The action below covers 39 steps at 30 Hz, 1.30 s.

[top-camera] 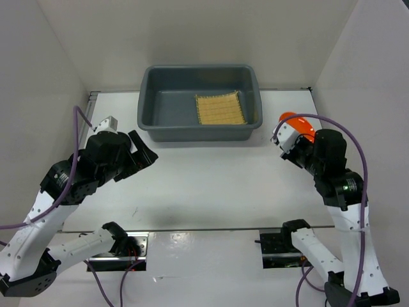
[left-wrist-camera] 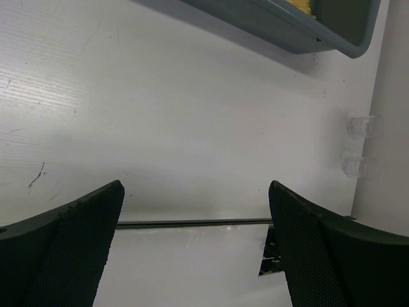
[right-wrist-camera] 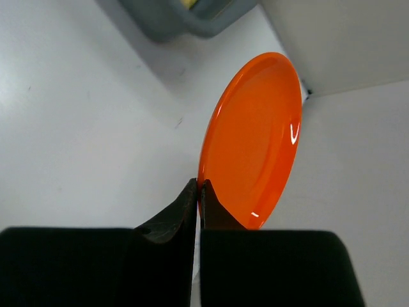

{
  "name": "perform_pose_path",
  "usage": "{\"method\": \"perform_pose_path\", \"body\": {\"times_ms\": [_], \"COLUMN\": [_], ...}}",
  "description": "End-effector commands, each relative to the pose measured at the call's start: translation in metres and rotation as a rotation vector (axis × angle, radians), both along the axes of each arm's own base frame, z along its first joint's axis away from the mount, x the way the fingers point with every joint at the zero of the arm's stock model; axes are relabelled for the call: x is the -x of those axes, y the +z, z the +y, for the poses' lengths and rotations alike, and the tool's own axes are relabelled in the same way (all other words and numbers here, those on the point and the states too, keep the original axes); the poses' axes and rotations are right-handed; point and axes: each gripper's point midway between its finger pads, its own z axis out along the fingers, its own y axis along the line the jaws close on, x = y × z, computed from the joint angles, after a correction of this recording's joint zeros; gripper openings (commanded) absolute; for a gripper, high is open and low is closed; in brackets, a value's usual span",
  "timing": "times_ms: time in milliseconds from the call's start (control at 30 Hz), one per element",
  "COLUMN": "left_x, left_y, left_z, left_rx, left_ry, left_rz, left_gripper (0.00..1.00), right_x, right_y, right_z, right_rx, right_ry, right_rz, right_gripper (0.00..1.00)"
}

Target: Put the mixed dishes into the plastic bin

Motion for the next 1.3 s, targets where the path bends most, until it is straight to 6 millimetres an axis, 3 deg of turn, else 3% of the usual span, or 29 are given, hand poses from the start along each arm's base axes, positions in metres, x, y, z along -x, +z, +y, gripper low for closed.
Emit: {"method": "perform_pose_path", "body": {"times_ms": [0, 100, 133, 200, 233, 300, 333, 433, 467, 500, 533, 567, 600, 633, 667, 700, 733, 767, 800, 833, 900, 933, 967, 1033, 1067, 1133, 1267], "left_x": [-0.002, -0.006, -0.006, -0.008, -0.006, -0.006, -0.005, 0.000, 0.001, 0.004, 0.004, 0.006, 0.009, 0.014, 0.017, 0.020, 0.024, 0.026, 0.028, 0.030, 0.036, 0.036, 0.038, 0.041, 0.043, 0.048, 0.053], "left_y": [0.002, -0.001, -0.001, -0.003, 0.000, 0.001, 0.003, 0.002, 0.001, -0.001, -0.003, -0.003, -0.003, -0.004, -0.004, -0.007, -0.006, -0.003, -0.005, -0.007, -0.012, -0.012, -0.014, -0.017, -0.014, -0.016, -0.021], "left_z": [-0.002, -0.006, -0.006, -0.007, -0.006, -0.006, -0.005, -0.004, -0.003, -0.004, -0.001, -0.003, -0.001, 0.000, 0.002, 0.004, 0.006, 0.007, 0.008, 0.010, 0.014, 0.014, 0.015, 0.016, 0.018, 0.021, 0.026], "left_rx": [0.024, 0.016, 0.008, 0.001, -0.005, -0.010, -0.010, -0.014, -0.020, -0.018, -0.024, -0.015, -0.011, -0.012, -0.003, -0.007, -0.006, 0.013, 0.012, 0.013, 0.005, 0.013, 0.007, 0.015, 0.024, 0.043, 0.060], "left_ry": [0.006, -0.007, -0.013, -0.013, -0.020, -0.020, -0.020, -0.027, -0.027, -0.037, -0.028, -0.039, -0.034, -0.043, -0.034, -0.026, -0.026, -0.019, -0.013, -0.013, -0.006, 0.001, 0.002, 0.015, 0.015, 0.031, 0.052], "left_rz": [-0.015, -0.005, -0.008, 0.001, -0.004, 0.004, 0.004, 0.018, 0.027, 0.040, 0.049, 0.054, 0.060, 0.075, 0.081, 0.101, 0.098, 0.087, 0.099, 0.098, 0.121, 0.124, 0.133, 0.144, 0.132, 0.136, 0.130], "left_gripper": [1.00, 1.00, 1.00, 1.00, 1.00, 1.00, 1.00, 1.00, 1.00, 1.00, 1.00, 1.00, 1.00, 1.00, 1.00, 1.00, 1.00, 1.00, 1.00, 1.00, 1.00, 1.00, 1.00, 1.00, 1.00, 1.00, 1.00], "right_x": [-0.030, -0.060, -0.084, -0.105, -0.119, -0.138, -0.152, -0.181, -0.200, -0.213, -0.224, -0.242, -0.255, -0.264, -0.277, -0.292, -0.299, -0.311, -0.324, -0.324, -0.343, -0.334, -0.349, -0.350, -0.350, -0.351, -0.347], "right_y": [0.067, 0.073, 0.078, 0.080, 0.075, 0.071, 0.053, 0.040, 0.008, 0.014, 0.007, -0.028, -0.019, -0.028, -0.062, -0.048, -0.058, -0.040, -0.081, -0.097, -0.125, -0.146, -0.157, -0.167, -0.151, -0.181, -0.199], "right_z": [0.015, 0.041, 0.055, 0.076, 0.103, 0.128, 0.146, 0.169, 0.179, 0.186, 0.189, 0.196, 0.204, 0.206, 0.214, 0.220, 0.218, 0.222, 0.227, 0.223, 0.232, 0.227, 0.221, 0.214, 0.218, 0.214, 0.208], "right_rx": [-0.038, -0.069, -0.080, -0.080, -0.068, -0.031, 0.012, 0.048, 0.073, 0.067, 0.087, 0.118, 0.107, 0.119, 0.135, 0.122, 0.134, 0.120, 0.152, 0.185, 0.198, 0.229, 0.273, 0.296, 0.256, 0.283, 0.281], "right_ry": [0.023, 0.066, 0.087, 0.116, 0.164, 0.198, 0.229, 0.250, 0.252, 0.252, 0.245, 0.237, 0.236, 0.229, 0.226, 0.217, 0.209, 0.198, 0.192, 0.179, 0.171, 0.175, 0.127, 0.131, 0.132, 0.107, 0.096], "right_rz": [-0.156, -0.105, -0.086, -0.072, -0.051, -0.078, -0.054, -0.039, 0.025, 0.008, 0.014, 0.072, 0.045, 0.061, 0.119, 0.075, 0.104, 0.056, 0.116, 0.165, 0.180, 0.250, 0.210, 0.230, 0.199, 0.244, 0.291], "right_gripper": [0.00, 0.00, 0.00, 0.00, 0.00, 0.00, 0.00, 0.00, 0.00, 0.00, 0.00, 0.00, 0.00, 0.00, 0.00, 0.00, 0.00, 0.00, 0.00, 0.00, 0.00, 0.00, 0.00, 0.00, 0.00, 0.00, 0.00]}}
